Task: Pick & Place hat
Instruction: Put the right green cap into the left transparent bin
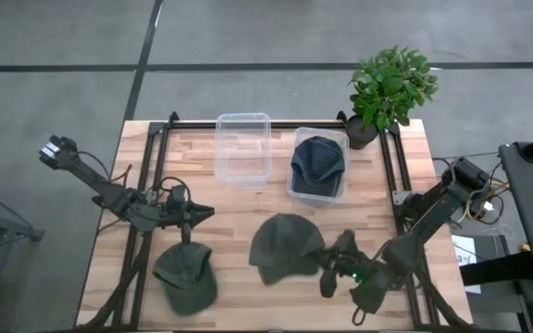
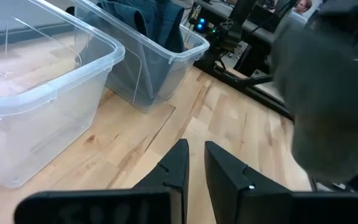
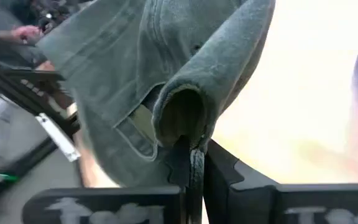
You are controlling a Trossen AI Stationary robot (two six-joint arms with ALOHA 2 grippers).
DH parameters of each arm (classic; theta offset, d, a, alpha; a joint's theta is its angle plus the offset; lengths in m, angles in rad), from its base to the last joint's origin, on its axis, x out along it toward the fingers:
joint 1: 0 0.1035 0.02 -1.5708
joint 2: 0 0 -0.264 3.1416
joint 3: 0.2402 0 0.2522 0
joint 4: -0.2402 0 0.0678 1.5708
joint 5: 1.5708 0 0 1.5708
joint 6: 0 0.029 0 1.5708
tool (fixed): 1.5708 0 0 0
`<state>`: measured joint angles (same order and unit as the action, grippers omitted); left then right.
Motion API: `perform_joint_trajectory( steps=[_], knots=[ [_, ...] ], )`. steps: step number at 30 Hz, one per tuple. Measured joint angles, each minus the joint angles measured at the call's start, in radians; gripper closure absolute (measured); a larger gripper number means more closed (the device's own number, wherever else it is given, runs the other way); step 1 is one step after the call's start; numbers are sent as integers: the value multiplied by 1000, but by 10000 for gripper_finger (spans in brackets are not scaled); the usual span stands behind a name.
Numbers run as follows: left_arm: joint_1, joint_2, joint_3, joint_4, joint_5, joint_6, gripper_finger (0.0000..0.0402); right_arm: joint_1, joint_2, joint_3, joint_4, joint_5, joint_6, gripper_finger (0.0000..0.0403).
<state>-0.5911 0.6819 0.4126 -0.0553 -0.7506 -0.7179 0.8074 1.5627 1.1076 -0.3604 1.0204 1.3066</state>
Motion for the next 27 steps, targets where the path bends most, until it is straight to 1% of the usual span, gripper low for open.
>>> perform_joint_trajectory(
  steps=[7, 9, 12, 15, 21, 23, 27],
  knots=[
    [0, 1, 0, 22, 13, -1, 358, 14, -52, 99, 1, 206, -682, 390],
    [0, 1, 0, 28, 16, -1, 358, 17, -62, 118, -1, 254, -828, 390],
    [0, 1, 0, 33, 16, -1, 358, 17, -77, 130, -2, 292, -949, 390],
    [0, 1, 0, 39, 17, -1, 358, 17, -93, 132, -2, 293, -992, 390],
    [0, 1, 0, 40, 17, -1, 358, 17, -104, 121, -3, 293, -991, 390],
    [0, 1, 0, 40, 17, -1, 358, 16, -109, 121, -3, 292, -918, 390],
    [0, 1, 0, 40, 17, -1, 358, 10, -156, 120, -2, 273, -651, 390]
  ],
)
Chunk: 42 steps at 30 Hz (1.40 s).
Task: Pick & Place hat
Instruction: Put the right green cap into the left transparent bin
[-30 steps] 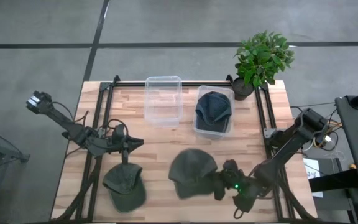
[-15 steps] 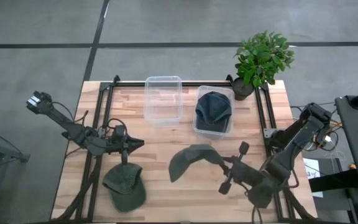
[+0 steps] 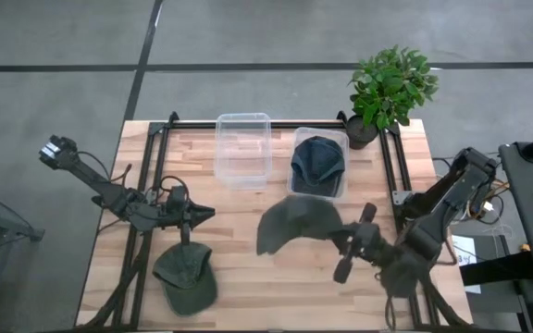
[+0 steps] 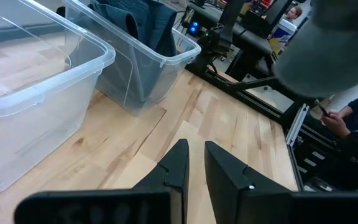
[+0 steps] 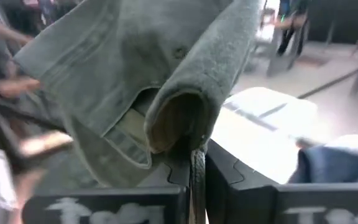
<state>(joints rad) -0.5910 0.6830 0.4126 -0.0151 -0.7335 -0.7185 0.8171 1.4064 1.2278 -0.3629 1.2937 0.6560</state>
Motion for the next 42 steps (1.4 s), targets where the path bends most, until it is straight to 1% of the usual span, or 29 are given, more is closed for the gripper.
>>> perform_joint_trajectory(
  steps=[2, 8, 11, 13, 17, 22, 24, 26, 31, 32, 33, 35, 37, 40, 42],
  knots=[
    [0, 0, 0, 0, 0, 0, 358, 0, -27, 0, 1, -61, 45, 390],
    [0, 0, 0, 0, 0, 0, 358, 3, -123, -3, 2, -345, 124, 390],
    [0, 0, 0, 0, 0, 0, 358, 3, -176, -4, 7, -445, 182, 390],
    [0, 0, 0, 1, 0, 0, 358, 3, -210, -5, 26, -521, 182, 390],
    [0, 0, 0, 1, 0, -8, 358, 3, -268, -5, 135, -693, 52, 390],
    [0, 0, 0, 0, 1, -20, 358, 3, -306, -9, 314, -908, -201, 390],
    [0, 0, 0, 1, 1, -21, 358, 3, -313, -9, 367, -950, -286, 390],
    [0, 0, 0, 0, 1, -21, 358, 3, -320, -9, 381, -954, -321, 390],
    [0, 0, 0, 0, 1, -22, 358, 2, -319, -12, 372, -953, -321, 390],
    [0, 0, 0, 0, 1, -22, 358, 2, -318, -15, 371, -945, -318, 390],
    [0, 0, 0, 1, 1, -22, 358, 3, -317, -17, 371, -914, -307, 390],
    [0, 0, 0, 1, 1, -22, 358, 3, -311, -22, 357, -799, -261, 390],
    [0, 0, 0, 6, 1, -22, 358, 3, -302, -25, 300, -637, -207, 390],
    [0, 0, 0, 29, 0, -18, 358, 1, -279, -31, 177, -356, -104, 390],
    [0, 2, 0, 66, 1, -4, 358, -4, -257, -35, 108, -215, -37, 390]
  ],
)
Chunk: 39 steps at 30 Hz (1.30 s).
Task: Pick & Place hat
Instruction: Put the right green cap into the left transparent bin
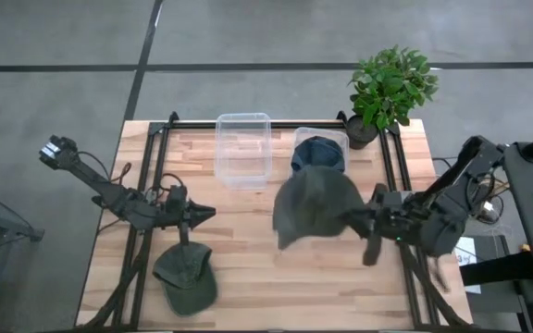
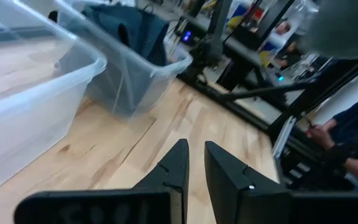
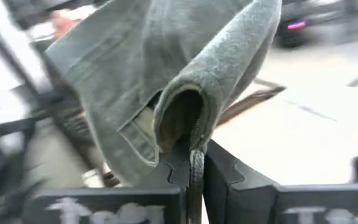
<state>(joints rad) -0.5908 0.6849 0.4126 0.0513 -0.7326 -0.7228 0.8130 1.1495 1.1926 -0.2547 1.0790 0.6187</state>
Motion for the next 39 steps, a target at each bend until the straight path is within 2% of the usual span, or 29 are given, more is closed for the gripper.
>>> perform_joint_trajectory(
  steps=[2, 5, 10, 14, 19, 25, 32, 35, 39],
  knots=[
    [0, 5, 0, 53, -1, 27, 358, -7, 24, -1, -38, 88, 50, 390],
    [0, 21, 0, 161, 3, 97, 358, -34, 67, -1, -41, 147, 75, 390],
    [0, 75, 0, 362, 22, 243, 358, -115, 153, -2, -5, 154, 81, 390],
    [0, 120, 0, 468, 13, 282, 358, -180, 218, -2, 17, 151, 81, 390],
    [1, 156, 0, 547, 9, 270, 358, -247, 282, -2, 71, 144, 80, 390],
    [1, 181, 0, 594, 8, 250, 357, -317, 307, -2, 110, 44, 74, 390],
    [9, 204, 0, 594, 6, 220, 357, -346, 298, 0, 120, 42, 47, 390],
    [24, 222, 0, 603, 6, 218, 343, -345, 297, 13, 124, 39, 9, 390],
    [60, 254, 0, 635, 6, 220, 302, -347, 299, 21, 127, 37, 3, 390]
  ],
)
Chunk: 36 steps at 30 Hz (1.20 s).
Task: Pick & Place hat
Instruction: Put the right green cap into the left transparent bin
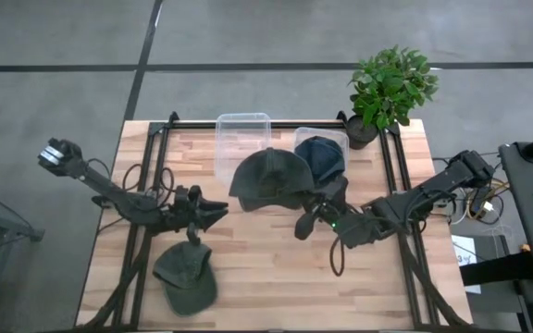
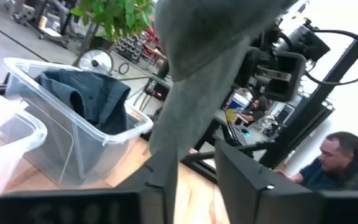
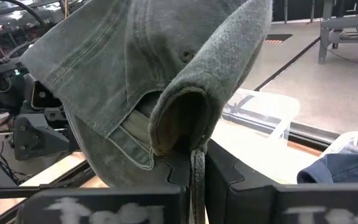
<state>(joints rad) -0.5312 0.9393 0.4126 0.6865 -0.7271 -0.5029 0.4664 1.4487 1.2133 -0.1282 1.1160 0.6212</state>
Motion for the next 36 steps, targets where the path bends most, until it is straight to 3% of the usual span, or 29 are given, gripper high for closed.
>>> perform_joint_trajectory(
  steps=[7, 14, 17, 28, 36],
  knots=[
    [34, 63, 10, 57, 4, 106, 233, 0, 2, 0, -1, 0, 12, 390],
    [34, 179, 130, 40, -27, 365, 228, -10, 2, 0, -1, 9, 30, 390],
    [35, 224, 182, -3, -110, 410, 228, -15, 2, 0, -2, 9, 29, 390],
    [76, 296, 271, -16, -194, 449, 228, -15, 2, 0, -2, 10, 8, 390],
    [129, 295, 279, -15, -162, 349, 231, -15, 14, 3, 1, -66, 11, 390]
  ],
)
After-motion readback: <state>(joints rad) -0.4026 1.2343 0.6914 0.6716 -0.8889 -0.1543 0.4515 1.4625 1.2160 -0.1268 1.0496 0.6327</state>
